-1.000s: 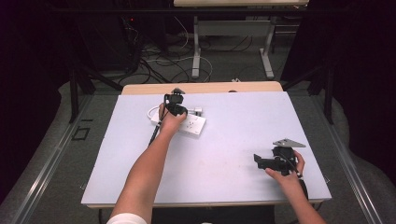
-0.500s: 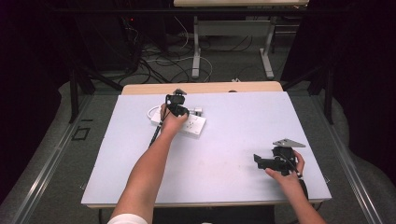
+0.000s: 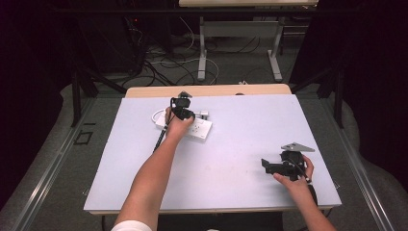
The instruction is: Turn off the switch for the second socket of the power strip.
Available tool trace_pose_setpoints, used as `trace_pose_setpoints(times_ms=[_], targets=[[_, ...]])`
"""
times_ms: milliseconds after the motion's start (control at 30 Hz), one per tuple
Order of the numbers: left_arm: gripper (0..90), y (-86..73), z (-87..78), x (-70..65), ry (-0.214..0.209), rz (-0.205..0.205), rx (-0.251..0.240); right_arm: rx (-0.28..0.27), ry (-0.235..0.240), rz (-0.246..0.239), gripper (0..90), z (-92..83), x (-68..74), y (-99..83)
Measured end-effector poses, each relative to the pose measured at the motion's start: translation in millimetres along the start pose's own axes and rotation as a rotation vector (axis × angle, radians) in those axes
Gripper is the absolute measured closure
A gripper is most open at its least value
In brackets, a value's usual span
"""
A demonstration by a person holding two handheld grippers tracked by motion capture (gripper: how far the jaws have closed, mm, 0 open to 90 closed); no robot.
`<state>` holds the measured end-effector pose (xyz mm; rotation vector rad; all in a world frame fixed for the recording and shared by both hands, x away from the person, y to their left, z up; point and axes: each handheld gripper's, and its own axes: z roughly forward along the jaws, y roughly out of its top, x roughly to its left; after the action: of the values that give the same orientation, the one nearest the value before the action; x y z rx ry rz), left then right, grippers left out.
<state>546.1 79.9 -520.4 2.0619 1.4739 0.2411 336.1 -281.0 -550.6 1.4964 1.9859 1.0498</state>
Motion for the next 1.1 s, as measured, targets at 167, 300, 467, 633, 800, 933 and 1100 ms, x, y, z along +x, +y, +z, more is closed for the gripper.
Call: trace_pose_setpoints(times_ms=[167, 300, 467, 633, 800, 933, 1100], targets=[[81.7, 0.7, -2.4, -1.0, 0.003, 0.019, -0.014, 0.002, 0.002, -0.004, 3.9, 0.0, 0.8, 0.0], [78.3, 1.4, -5.3, -1.1, 0.0, 0.03, -0.029, -0.002, 0.003, -0.003, 3.9, -0.9, 1.0, 0.3], [72.6, 1.6, -7.4, -1.3, -0.005, 0.034, -0.051, -0.005, -0.002, 0.0, 4.0, -0.6, 0.6, 0.2], [63.4, 2.5, -11.9, 0.3, -0.005, 0.045, -0.054, -0.005, 0.002, 0.001, 4.1, -0.5, 0.2, 0.3], [55.0, 2.8, -14.1, 1.3, -0.008, 0.043, -0.067, -0.004, 0.003, 0.003, 4.1, -0.6, -0.5, 0.3], [48.2, 3.4, -16.5, 1.5, -0.007, 0.046, -0.076, -0.006, 0.002, 0.002, 4.2, -1.1, -1.0, 0.4], [41.5, 3.8, -20.2, 1.0, -0.008, 0.051, -0.096, -0.006, 0.005, 0.0, 4.2, -1.1, -0.7, 0.6]])
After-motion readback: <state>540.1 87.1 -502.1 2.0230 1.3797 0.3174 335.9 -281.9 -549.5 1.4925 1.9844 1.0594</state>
